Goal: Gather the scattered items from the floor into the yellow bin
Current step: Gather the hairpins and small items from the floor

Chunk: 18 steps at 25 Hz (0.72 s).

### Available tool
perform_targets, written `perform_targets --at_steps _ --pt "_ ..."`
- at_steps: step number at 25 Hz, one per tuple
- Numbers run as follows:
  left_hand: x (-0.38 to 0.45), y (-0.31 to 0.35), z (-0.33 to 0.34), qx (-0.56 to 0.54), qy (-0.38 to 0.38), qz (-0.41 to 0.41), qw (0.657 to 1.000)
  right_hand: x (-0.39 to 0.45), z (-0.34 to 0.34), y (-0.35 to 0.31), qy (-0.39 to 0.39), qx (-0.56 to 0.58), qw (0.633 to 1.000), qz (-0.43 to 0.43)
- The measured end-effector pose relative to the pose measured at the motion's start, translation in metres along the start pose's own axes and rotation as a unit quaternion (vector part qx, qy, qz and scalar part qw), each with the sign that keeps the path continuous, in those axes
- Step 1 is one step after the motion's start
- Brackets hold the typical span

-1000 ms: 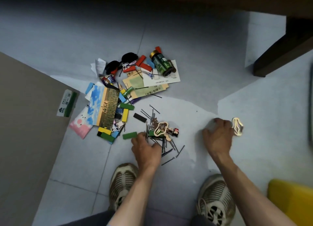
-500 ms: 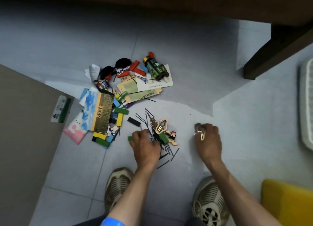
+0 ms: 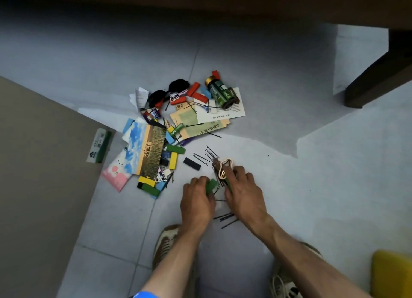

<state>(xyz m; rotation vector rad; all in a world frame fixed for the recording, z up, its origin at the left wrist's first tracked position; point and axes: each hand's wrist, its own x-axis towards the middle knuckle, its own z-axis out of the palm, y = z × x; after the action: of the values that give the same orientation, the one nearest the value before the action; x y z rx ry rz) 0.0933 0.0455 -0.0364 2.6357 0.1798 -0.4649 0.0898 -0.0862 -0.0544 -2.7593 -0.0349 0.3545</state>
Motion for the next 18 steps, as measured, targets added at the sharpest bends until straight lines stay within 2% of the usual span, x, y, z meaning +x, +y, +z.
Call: perform_targets --at_steps 2,4,5,7,9,10,12,14,15,16,18 --pt "0.006 0.0 -0.001 -0.021 0.01 -0.011 1.0 0.003 -0.001 0.011 0.024 0.141 0.989 0.031" --pt "0.01 0.001 -0.003 -0.134 0.001 -0.092 0.987 0.008 -0.006 0.019 0.043 0.3 0.95 0.081" --pt "0.012 0.004 -0.004 -0.23 -0.014 -0.155 0.961 0.011 -0.009 0.02 0.051 0.371 0.921 0.107" --pt "0.012 0.012 -0.006 -0.444 -0.05 -0.259 0.856 0.017 -0.019 0.02 0.06 0.509 0.838 0.184" --pt "0.014 0.019 -0.009 -0.576 -0.083 -0.295 0.757 0.016 -0.034 0.022 0.042 0.602 0.763 0.232" --pt "0.015 0.023 -0.011 -0.621 -0.102 -0.298 0.718 0.014 -0.042 0.024 0.023 0.627 0.745 0.228" --pt "0.016 0.03 -0.015 -0.677 -0.137 -0.293 0.662 0.007 -0.055 0.024 -0.03 0.67 0.712 0.207" --pt "0.016 0.039 -0.015 -0.692 -0.17 -0.271 0.647 0.003 -0.069 0.022 -0.094 0.701 0.676 0.207" --pt "0.015 0.043 -0.014 -0.692 -0.184 -0.258 0.648 0.002 -0.075 0.019 -0.127 0.692 0.677 0.214" --pt "0.015 0.046 -0.014 -0.694 -0.197 -0.248 0.647 0.001 -0.081 0.015 -0.159 0.665 0.696 0.221" --pt "0.014 0.05 -0.013 -0.701 -0.216 -0.238 0.637 0.001 -0.089 0.004 -0.197 0.584 0.757 0.216"
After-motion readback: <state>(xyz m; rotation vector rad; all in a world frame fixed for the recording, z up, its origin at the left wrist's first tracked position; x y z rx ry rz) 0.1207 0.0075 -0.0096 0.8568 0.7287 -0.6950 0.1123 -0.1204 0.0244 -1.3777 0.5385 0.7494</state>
